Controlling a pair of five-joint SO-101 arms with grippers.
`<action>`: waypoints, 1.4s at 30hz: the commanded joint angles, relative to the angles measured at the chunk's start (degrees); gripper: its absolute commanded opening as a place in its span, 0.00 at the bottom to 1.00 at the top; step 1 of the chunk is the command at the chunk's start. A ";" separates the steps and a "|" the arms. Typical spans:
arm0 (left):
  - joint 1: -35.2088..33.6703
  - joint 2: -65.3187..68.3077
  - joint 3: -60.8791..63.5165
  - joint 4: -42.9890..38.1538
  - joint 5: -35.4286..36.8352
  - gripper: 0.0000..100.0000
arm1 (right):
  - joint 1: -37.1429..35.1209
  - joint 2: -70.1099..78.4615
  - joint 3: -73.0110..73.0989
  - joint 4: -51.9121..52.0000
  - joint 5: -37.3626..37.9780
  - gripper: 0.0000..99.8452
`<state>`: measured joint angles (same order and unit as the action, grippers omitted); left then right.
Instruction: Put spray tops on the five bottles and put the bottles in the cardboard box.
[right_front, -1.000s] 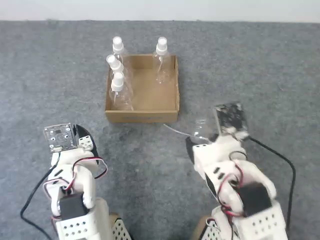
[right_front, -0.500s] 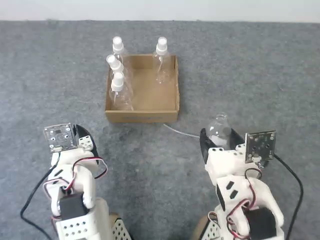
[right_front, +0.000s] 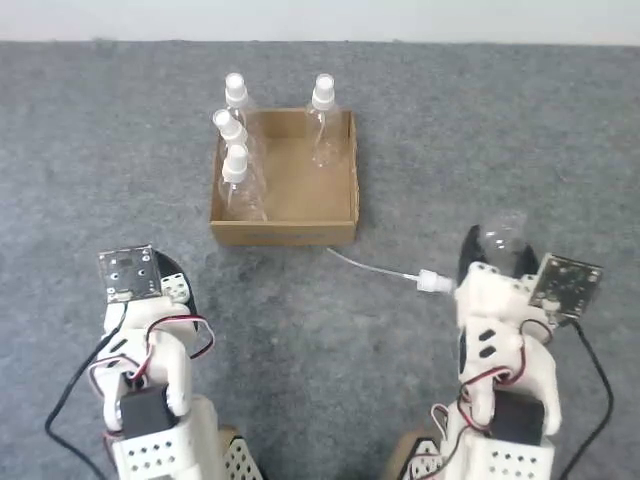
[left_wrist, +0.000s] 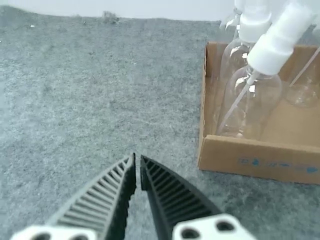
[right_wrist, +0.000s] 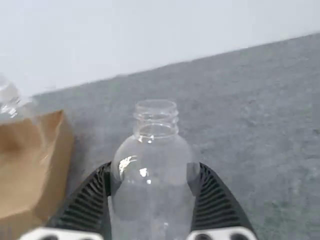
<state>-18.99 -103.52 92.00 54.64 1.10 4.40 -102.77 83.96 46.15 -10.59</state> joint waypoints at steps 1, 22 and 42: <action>-0.18 -0.88 -1.10 -1.58 -0.53 0.01 | 5.14 -1.36 0.97 -5.76 -0.62 0.01; -6.68 -0.97 -16.57 3.08 -0.35 0.01 | 9.71 -1.36 8.09 -13.41 -0.53 0.01; 11.96 -0.62 -32.13 3.08 -0.88 0.03 | 10.77 -1.36 9.05 -14.55 -0.35 0.01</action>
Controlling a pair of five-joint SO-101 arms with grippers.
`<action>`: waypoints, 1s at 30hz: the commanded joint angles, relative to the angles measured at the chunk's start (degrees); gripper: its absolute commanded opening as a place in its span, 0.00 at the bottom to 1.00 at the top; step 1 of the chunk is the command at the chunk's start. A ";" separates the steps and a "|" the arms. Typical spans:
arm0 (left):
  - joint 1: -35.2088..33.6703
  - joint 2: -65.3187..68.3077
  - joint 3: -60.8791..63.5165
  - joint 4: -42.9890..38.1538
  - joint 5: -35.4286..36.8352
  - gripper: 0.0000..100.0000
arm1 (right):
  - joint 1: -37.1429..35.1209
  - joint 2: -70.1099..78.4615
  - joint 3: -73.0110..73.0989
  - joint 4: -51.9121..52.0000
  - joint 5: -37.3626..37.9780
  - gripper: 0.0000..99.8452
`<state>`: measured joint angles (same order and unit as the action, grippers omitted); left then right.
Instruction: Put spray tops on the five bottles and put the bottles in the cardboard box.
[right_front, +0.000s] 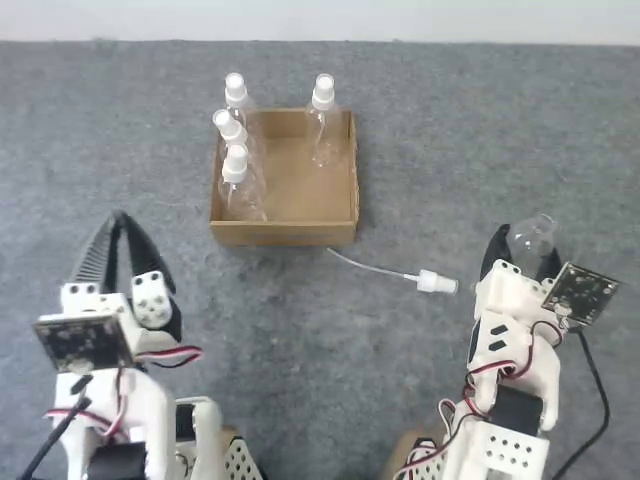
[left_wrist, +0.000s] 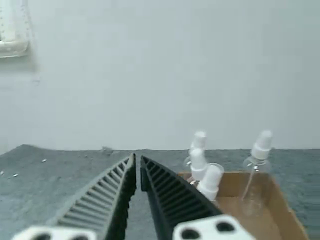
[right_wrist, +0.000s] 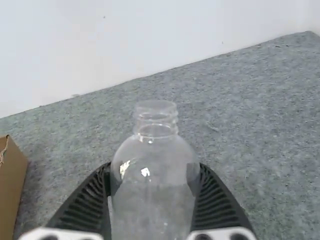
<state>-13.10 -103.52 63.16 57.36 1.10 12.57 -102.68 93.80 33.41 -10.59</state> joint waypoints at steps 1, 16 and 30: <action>7.74 -0.53 -3.12 0.44 -1.67 0.04 | 3.91 -1.45 -0.88 -1.89 -0.35 0.01; 30.42 17.41 -7.08 1.14 -11.25 0.05 | 10.24 -1.45 -1.23 -3.56 -0.53 0.01; 46.59 38.86 -8.66 -3.52 -11.34 0.06 | 10.77 -1.45 -1.23 -3.56 -0.44 0.01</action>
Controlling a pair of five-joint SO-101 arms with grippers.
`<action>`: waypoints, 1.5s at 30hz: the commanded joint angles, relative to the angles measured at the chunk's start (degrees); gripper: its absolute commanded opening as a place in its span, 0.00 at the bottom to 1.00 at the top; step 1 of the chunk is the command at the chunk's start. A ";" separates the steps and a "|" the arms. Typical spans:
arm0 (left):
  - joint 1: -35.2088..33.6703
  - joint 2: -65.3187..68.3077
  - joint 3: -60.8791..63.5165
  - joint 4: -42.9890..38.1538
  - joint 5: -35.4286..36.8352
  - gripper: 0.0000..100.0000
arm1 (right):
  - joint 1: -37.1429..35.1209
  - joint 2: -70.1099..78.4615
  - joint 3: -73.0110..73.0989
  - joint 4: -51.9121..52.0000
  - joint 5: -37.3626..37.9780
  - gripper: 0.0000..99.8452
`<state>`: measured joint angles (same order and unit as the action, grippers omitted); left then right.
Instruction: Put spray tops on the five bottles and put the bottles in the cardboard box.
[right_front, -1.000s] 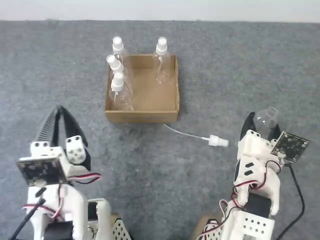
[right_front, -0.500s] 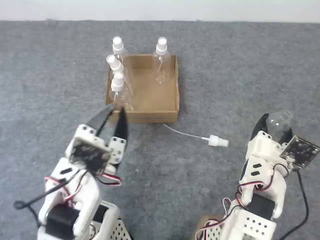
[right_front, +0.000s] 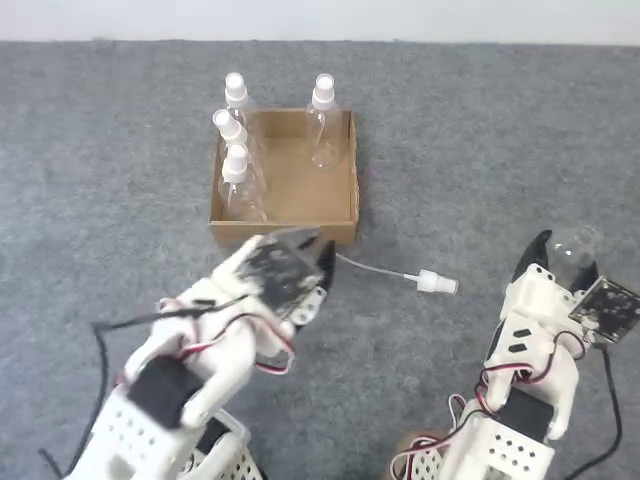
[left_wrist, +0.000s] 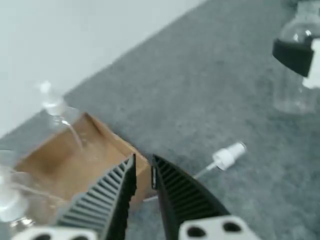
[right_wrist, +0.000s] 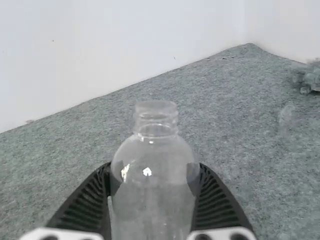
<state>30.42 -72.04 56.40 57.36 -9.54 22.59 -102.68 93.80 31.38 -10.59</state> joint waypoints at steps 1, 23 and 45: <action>3.69 9.32 -1.98 -4.13 -0.79 0.06 | 0.75 -1.45 -1.23 -1.54 -0.44 0.01; 6.42 41.14 -4.70 -18.46 -11.60 0.26 | 0.40 -1.45 -0.97 -1.54 -0.35 0.01; 10.46 79.47 -35.38 -13.10 -17.76 0.25 | -1.54 -1.45 -0.79 -1.45 -0.09 0.01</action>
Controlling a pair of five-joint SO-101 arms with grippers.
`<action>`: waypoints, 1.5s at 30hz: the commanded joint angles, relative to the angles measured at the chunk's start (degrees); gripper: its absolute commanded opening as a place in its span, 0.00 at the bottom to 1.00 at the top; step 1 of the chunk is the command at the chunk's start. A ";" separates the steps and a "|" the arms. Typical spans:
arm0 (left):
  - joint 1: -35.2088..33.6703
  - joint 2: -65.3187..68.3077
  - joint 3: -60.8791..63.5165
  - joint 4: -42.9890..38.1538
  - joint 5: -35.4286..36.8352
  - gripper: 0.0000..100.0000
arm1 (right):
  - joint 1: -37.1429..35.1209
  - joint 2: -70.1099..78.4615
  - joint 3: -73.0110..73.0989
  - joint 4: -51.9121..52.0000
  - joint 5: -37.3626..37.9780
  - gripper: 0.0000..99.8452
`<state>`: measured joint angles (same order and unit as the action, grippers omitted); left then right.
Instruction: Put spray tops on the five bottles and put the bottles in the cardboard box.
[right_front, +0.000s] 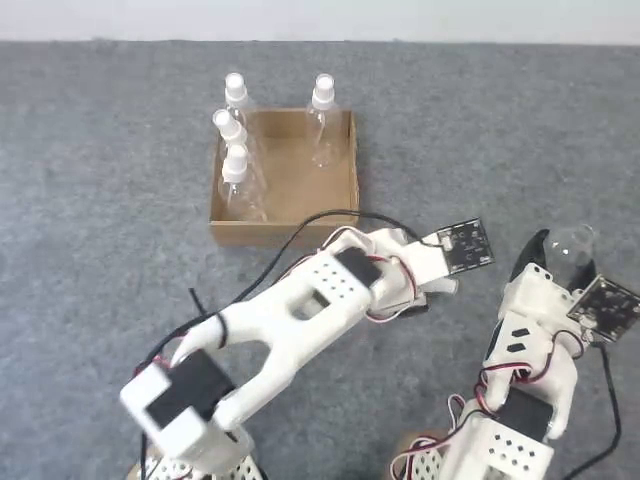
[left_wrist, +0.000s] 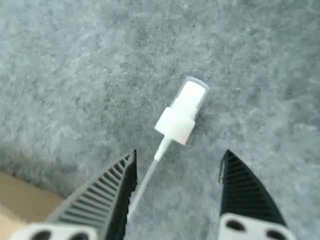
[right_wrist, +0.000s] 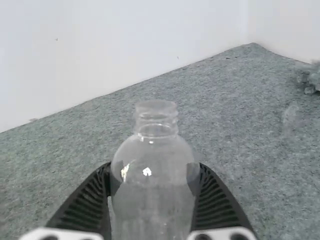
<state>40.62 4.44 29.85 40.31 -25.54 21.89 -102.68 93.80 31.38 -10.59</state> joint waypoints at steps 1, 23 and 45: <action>0.35 4.57 -11.12 6.07 -2.11 0.25 | -0.84 -1.45 -0.79 -1.45 -0.09 0.01; 3.52 16.09 -22.99 10.90 -4.92 0.20 | -0.84 -1.45 -0.79 -1.45 -0.09 0.01; 3.60 29.19 -40.92 24.09 -4.92 0.15 | -0.84 -1.45 -0.79 -1.45 -0.09 0.01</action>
<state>43.08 32.75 -4.53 60.18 -29.76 22.15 -102.68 93.89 31.38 -10.59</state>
